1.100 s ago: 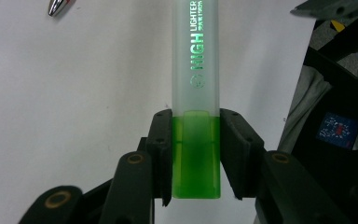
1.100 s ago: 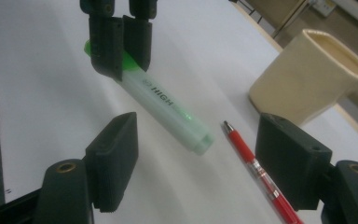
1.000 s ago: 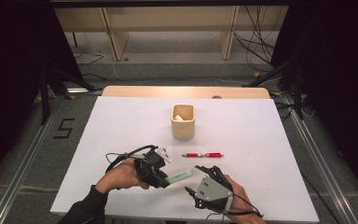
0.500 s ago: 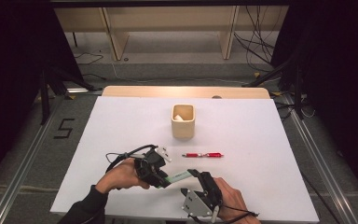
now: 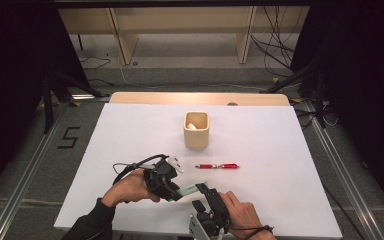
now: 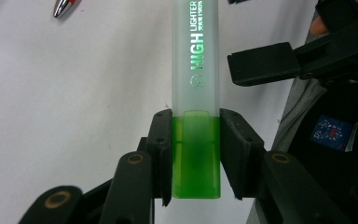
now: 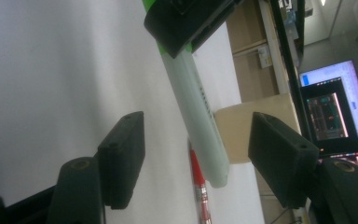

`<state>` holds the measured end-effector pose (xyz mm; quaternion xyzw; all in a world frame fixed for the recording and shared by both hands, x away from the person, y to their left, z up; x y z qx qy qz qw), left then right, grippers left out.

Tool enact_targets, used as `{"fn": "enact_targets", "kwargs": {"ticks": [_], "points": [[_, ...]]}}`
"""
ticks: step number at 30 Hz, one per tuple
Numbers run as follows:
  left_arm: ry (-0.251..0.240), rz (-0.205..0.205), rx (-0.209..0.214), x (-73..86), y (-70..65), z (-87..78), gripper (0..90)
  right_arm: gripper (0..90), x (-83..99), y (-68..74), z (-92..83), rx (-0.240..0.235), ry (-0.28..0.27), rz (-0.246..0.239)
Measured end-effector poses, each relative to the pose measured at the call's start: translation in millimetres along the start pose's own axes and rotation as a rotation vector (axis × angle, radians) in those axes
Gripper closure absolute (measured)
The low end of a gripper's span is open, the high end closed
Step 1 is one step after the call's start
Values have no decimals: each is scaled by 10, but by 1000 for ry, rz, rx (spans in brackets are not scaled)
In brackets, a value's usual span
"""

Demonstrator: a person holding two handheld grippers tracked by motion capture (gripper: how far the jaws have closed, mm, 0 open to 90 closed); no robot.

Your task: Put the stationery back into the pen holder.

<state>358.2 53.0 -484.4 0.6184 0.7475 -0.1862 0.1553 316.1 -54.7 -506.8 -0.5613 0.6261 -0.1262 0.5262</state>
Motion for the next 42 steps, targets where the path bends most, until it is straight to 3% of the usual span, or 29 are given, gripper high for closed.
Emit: {"fn": "enact_targets", "kwargs": {"ticks": [5, 9, 14, 24, 26, 42], "points": [[4, 1, -2, -12, -15, -1, 667, 396, -7, 35, 33, 32, 4, -66], [13, 10, 10, -22, -39, 20, 667, 430, -16, 80, 66, 42, 16, -84], [12, 13, 14, -33, -57, 33, 667, 488, -44, 104, 124, 67, 9, -155], [10, 5, 30, -42, -66, 53, 667, 597, -76, 126, 172, 104, 0, -199], [11, 7, 32, -42, -68, 61, 667, 615, -67, 144, 175, 109, 10, -189], [1, -13, 47, -34, -59, 67, 666, 764, -83, 193, 210, 121, 8, -256]]}}
Point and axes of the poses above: each handheld gripper's, and its own axes: z roughly forward along the jaws, x roughly out of its underside, y roughly to its left, the point moved 8 cm from there along z, roughly forward along the jaws, and after that the axes turned 13 degrees about z, right-handed, at the moved point
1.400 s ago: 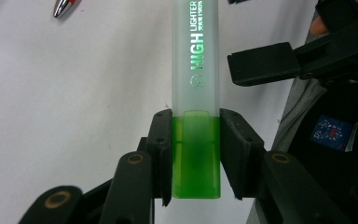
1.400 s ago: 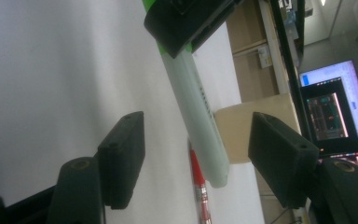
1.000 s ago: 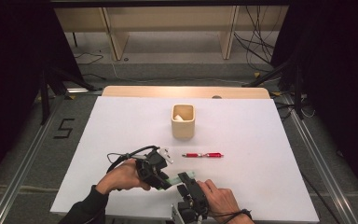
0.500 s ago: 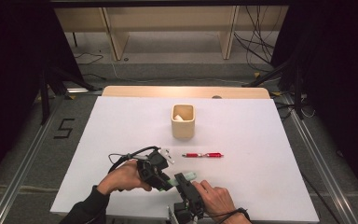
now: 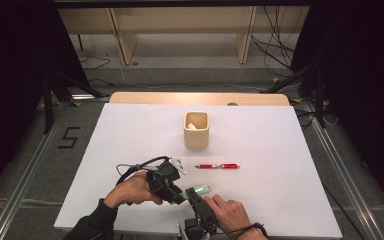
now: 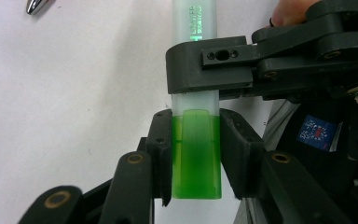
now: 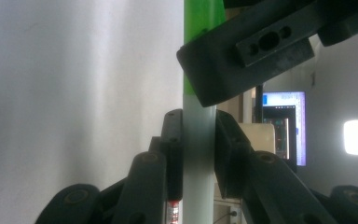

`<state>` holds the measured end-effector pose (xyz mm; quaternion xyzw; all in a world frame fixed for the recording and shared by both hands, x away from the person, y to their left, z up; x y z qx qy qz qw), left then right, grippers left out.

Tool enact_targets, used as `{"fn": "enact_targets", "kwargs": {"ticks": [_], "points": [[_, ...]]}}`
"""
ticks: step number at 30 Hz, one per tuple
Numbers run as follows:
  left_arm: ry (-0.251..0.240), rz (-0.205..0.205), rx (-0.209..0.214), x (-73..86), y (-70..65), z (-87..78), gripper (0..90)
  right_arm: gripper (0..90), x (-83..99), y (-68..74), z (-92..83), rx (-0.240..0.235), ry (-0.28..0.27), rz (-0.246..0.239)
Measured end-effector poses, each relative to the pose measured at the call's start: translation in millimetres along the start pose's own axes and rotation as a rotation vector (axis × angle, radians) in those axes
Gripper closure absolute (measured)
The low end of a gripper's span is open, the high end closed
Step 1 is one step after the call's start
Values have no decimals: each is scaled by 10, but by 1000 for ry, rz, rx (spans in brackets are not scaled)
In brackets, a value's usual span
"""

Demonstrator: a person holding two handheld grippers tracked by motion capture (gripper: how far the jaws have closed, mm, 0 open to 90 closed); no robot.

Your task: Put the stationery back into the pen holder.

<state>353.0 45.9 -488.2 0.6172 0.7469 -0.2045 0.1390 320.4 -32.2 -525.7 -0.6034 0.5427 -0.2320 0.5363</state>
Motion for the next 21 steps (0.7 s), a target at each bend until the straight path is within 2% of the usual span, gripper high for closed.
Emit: {"fn": "enact_targets", "kwargs": {"ticks": [7, 11, 21], "points": [[6, 0, 13, 16, -4, 2, 654, 772, -11, 15, 1, -5, -12, -14], [-9, 9, 19, 20, -14, -41, 587, 773, 3, 4, -6, -7, -14, -7], [-20, 13, -29, 80, 30, -182, 464, 772, 68, 8, 1, -16, 1, -8]]}}
Point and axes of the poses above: each handheld gripper's, and its own axes: z roughly forward along the jaws, x roughly out of its underside, y roughly to its left, the point moved 8 cm from there along z, roughly forward along the jaws, and after that the axes turned 13 degrees about z, right-handed, at the moved point
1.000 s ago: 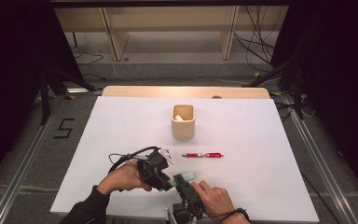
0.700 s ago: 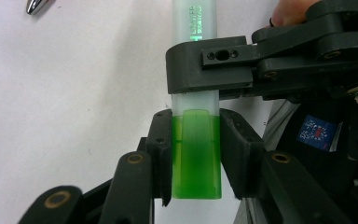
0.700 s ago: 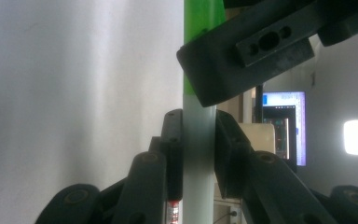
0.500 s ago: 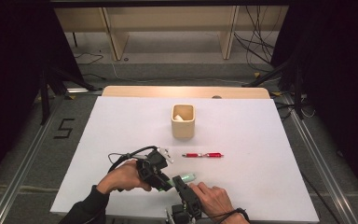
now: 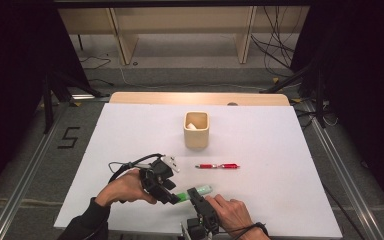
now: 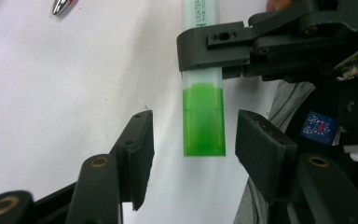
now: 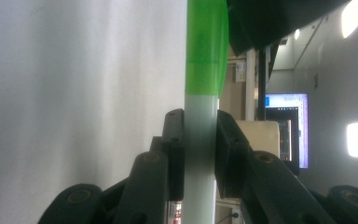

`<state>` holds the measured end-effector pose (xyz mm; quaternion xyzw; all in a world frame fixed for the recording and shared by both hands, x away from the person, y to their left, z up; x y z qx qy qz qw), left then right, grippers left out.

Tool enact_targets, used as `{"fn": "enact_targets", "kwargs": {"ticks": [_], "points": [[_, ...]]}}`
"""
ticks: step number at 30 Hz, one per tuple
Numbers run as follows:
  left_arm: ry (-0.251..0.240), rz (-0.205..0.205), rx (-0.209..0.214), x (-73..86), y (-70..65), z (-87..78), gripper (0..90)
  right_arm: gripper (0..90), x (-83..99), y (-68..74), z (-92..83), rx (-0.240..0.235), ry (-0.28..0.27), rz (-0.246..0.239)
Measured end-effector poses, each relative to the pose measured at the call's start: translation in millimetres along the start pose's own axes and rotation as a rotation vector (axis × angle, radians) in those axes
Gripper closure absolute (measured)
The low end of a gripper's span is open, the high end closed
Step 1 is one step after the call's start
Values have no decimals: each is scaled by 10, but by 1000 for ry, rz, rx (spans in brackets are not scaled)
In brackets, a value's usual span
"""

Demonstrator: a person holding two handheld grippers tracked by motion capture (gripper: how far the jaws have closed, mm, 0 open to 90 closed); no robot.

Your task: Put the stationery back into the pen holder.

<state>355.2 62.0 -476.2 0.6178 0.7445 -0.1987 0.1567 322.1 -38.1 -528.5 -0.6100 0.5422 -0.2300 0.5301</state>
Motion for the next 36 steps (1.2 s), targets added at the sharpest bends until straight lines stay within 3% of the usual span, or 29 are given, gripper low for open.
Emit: {"fn": "enact_targets", "kwargs": {"ticks": [8, 10, 19, 21, 23, 24, 30, 33, 36], "points": [[-28, -9, -47, 42, 54, -113, 388, 772, 72, -60, 3, 3, 5, 35], [-50, -21, -62, 48, 74, -124, 373, 773, 96, -70, 9, -2, 6, 66], [-189, -45, -138, 86, 171, -202, 324, 772, 252, -190, 40, -1, 34, 120], [-210, -32, -155, 95, 168, -208, 321, 772, 307, -233, 44, 4, 51, 166], [-226, -35, -166, 97, 168, -207, 309, 772, 357, -294, 54, 5, 54, 200], [-258, -43, -191, 107, 186, -202, 303, 772, 389, -324, 54, -4, 59, 239], [-315, -62, -250, 170, 225, -110, 274, 772, 513, -502, 75, -20, 54, 390], [-360, -76, -262, 181, 232, -61, 270, 772, 549, -544, 86, -36, 49, 444], [-377, -81, -272, 202, 231, -28, 265, 772, 562, -578, 89, -65, 40, 532]]}}
Point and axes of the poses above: each handheld gripper's, and its own axes: z roughly forward along the jaws, x roughly out of its underside, y roughly to its left, the point moved 8 cm from there along z, roughly forward along the jaws, and after that the axes turned 13 degrees about z, right-handed, at the moved point
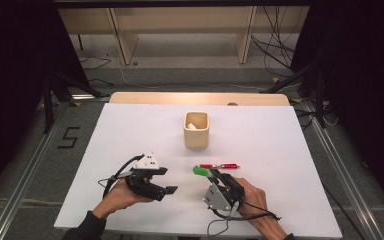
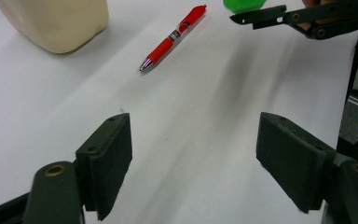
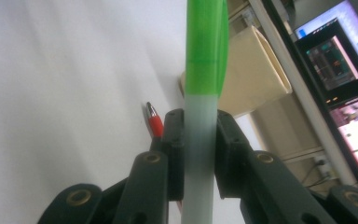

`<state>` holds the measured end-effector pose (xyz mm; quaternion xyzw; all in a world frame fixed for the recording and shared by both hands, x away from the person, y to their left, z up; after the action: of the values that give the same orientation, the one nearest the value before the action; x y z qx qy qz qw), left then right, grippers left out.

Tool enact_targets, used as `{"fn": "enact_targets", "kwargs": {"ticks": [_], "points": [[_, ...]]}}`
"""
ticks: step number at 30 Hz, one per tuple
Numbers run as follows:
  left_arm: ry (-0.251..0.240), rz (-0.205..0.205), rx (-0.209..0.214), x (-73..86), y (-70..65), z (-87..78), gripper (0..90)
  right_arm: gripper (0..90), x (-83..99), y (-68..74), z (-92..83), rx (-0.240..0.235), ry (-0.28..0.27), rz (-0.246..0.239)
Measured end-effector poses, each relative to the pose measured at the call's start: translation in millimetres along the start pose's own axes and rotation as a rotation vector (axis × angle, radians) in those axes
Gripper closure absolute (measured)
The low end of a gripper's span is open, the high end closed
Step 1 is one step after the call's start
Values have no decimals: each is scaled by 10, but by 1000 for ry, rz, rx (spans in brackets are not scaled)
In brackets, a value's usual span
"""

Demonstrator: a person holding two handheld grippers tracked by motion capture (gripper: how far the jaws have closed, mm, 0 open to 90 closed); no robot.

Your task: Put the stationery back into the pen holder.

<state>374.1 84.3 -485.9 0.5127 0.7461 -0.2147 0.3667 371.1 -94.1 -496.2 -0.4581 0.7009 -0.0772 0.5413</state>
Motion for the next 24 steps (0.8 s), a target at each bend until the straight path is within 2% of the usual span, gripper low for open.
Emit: {"fn": "enact_targets", "kwargs": {"ticks": [2, 4, 6, 8, 10, 13, 16, 19, 22, 24], "points": [[-19, -1, -18, 14, 9, 5, 261, 772, -9, -35, -3, -14, -2, 43], [-50, -22, -26, 17, 9, 4, 259, 772, -19, -88, -10, -41, -7, 109], [-73, -30, -52, 34, 16, 7, 259, 772, -44, -141, -14, -79, -26, 209], [-66, -54, -77, 70, 21, 6, 259, 772, -58, -188, -22, -104, -34, 274], [-74, -66, -80, 94, 8, -7, 256, 772, -70, -247, -30, -133, -44, 347], [-77, -66, -100, 127, 5, -18, 245, 772, -88, -348, -25, -188, -50, 490], [-81, -66, -118, 151, 12, -25, 229, 772, -127, -437, 3, -236, -58, 588], [-100, -59, -145, 153, 23, -53, 216, 771, -214, -540, 55, -300, -72, 707], [-131, -70, -157, 143, 41, -96, 210, 771, -287, -617, 111, -333, -89, 767], [-138, -69, -161, 150, 50, -122, 211, 772, -332, -662, 154, -337, -96, 789]]}}
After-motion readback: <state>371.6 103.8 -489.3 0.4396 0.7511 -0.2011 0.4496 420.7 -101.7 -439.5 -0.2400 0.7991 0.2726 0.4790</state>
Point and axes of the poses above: each handheld gripper's, and its own axes: z roughly forward along the jaws, x roughly out of its underside, y roughly to its left, the point moved 8 cm from there along z, roughly forward along the jaws, and after that the axes turned 13 degrees about z, right-handed, at the moved point
